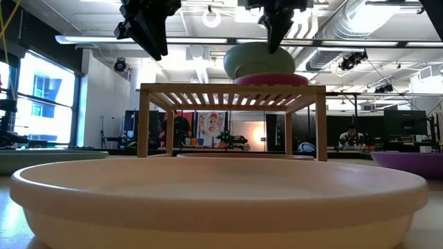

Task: Place and stack plates onto a shelf
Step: Stack the green plate on top of the orange on the shelf, then stack the violet plate on top of the green on the shelf

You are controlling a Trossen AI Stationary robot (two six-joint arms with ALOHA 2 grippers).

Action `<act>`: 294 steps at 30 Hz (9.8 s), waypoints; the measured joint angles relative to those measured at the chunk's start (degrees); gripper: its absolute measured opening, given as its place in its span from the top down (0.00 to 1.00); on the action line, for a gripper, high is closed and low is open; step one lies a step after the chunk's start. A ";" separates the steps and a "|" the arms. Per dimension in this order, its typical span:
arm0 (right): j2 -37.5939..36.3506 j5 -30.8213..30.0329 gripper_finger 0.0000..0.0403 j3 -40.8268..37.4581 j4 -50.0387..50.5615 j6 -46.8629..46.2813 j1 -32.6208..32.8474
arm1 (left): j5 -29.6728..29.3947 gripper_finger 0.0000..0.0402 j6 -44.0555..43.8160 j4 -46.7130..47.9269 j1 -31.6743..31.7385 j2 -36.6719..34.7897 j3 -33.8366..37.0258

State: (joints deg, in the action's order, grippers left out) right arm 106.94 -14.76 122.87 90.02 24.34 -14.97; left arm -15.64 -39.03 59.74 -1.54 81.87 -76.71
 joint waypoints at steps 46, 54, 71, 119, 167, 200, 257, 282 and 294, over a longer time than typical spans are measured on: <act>1.05 -1.66 1.00 0.00 -0.04 -10.04 4.49 | -0.59 0.74 0.26 -0.07 0.83 0.00 0.00; -0.05 -1.91 1.00 0.02 -0.05 -9.71 4.51 | -0.63 0.74 0.22 -0.08 1.16 0.00 0.00; -10.42 -4.68 1.00 -2.13 -0.43 -15.42 -0.30 | -0.59 0.74 -0.85 0.05 1.16 0.00 0.00; -9.63 -7.45 1.00 -24.70 -10.60 4.61 3.61 | -0.59 0.74 -0.85 -0.02 2.34 0.00 0.00; -14.08 16.43 0.73 -37.84 -10.04 -81.39 25.78 | 0.16 0.74 14.76 0.26 2.34 0.00 0.00; -14.03 17.39 0.73 -71.10 -43.99 -105.54 36.73 | 0.04 0.74 16.72 -0.07 2.32 0.00 0.00; -21.03 -5.19 1.00 -41.26 0.11 -114.35 32.96 | 0.07 0.74 21.31 -0.08 2.38 0.00 0.02; -38.29 -24.07 1.00 -41.09 -8.05 -67.56 5.64 | 0.07 0.74 9.09 -0.10 2.38 0.00 0.02; -38.27 -15.60 1.00 -41.09 -29.91 -29.22 -6.66 | 0.05 0.74 2.73 -0.13 2.38 0.00 0.02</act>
State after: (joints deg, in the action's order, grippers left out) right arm 68.66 -30.35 81.78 60.11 -4.88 -21.62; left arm -15.59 -36.29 59.61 0.84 81.87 -76.69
